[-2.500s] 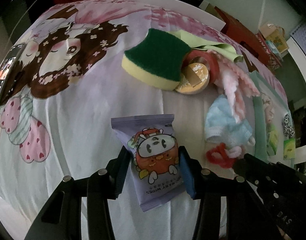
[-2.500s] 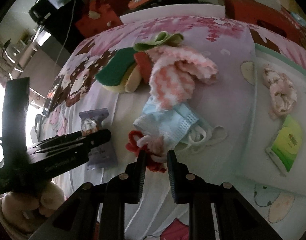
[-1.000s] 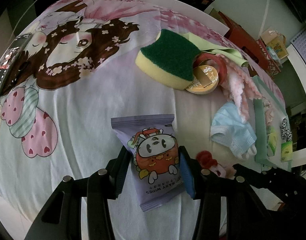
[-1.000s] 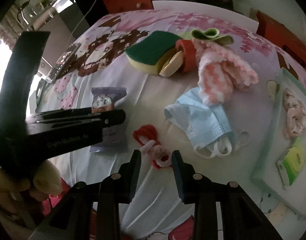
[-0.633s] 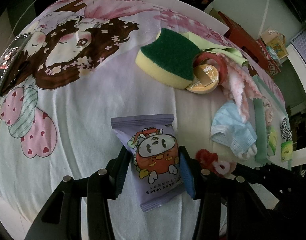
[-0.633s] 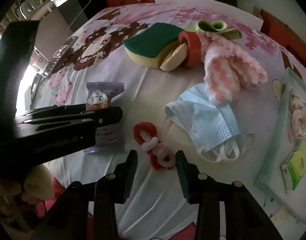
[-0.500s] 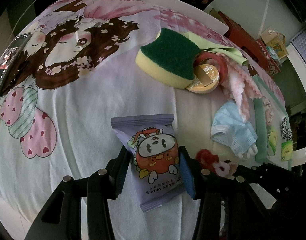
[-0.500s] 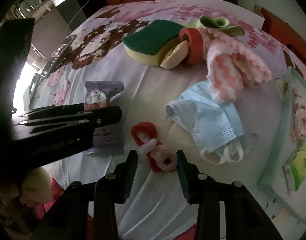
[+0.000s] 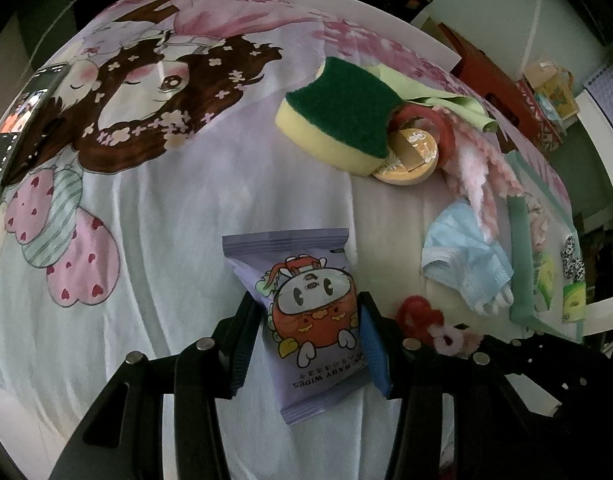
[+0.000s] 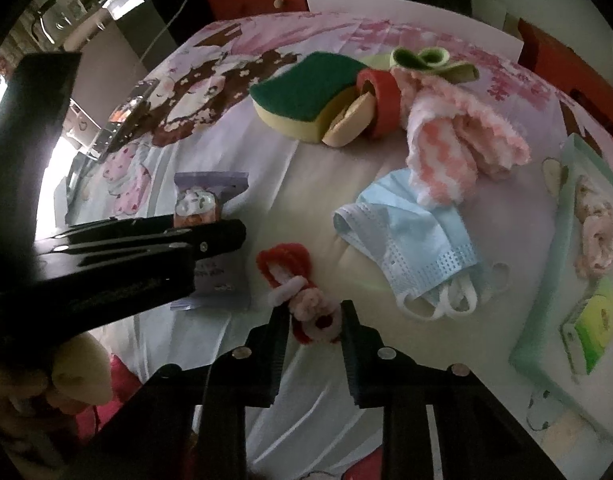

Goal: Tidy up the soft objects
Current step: 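Lift the purple packet with the left gripper while the right lifts the red hair tie, then carry the purple packet and red hair tie over the mint tray with both grippers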

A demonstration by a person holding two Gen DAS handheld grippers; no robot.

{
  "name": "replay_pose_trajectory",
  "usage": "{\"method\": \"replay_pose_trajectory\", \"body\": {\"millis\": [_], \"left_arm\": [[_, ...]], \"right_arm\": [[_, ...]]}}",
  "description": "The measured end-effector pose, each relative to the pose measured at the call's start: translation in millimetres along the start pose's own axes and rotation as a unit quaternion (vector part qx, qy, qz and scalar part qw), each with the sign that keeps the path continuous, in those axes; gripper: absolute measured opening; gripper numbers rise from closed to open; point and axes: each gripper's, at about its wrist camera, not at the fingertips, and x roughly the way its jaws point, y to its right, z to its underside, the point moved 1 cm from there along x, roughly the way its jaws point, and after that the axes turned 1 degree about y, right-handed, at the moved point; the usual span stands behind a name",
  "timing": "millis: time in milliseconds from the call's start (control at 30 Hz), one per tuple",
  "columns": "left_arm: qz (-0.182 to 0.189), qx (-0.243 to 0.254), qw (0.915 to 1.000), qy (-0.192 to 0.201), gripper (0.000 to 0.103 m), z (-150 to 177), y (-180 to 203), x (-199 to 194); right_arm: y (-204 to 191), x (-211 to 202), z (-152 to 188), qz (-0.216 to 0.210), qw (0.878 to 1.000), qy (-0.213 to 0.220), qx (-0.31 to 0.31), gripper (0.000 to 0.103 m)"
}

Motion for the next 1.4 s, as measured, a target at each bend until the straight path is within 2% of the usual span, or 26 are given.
{"method": "replay_pose_trajectory", "body": {"millis": [367,633,1067,1400], "left_arm": [[-0.008,0.012,0.9996,0.023,0.050,5,12,-36],[-0.015,0.028,0.9985,0.044,0.050,10,26,-66],[-0.028,0.085,0.9938,0.065,0.050,10,85,-92],[-0.032,0.144,0.9872,0.061,0.050,15,157,-84]], "right_arm": [[0,-47,3,0.004,0.999,0.047,0.005,0.027],[17,-83,12,0.004,0.996,0.087,0.037,0.027],[81,-136,41,0.013,0.984,0.138,0.112,0.027],[145,-156,73,0.024,0.974,0.153,0.166,0.027]]}}
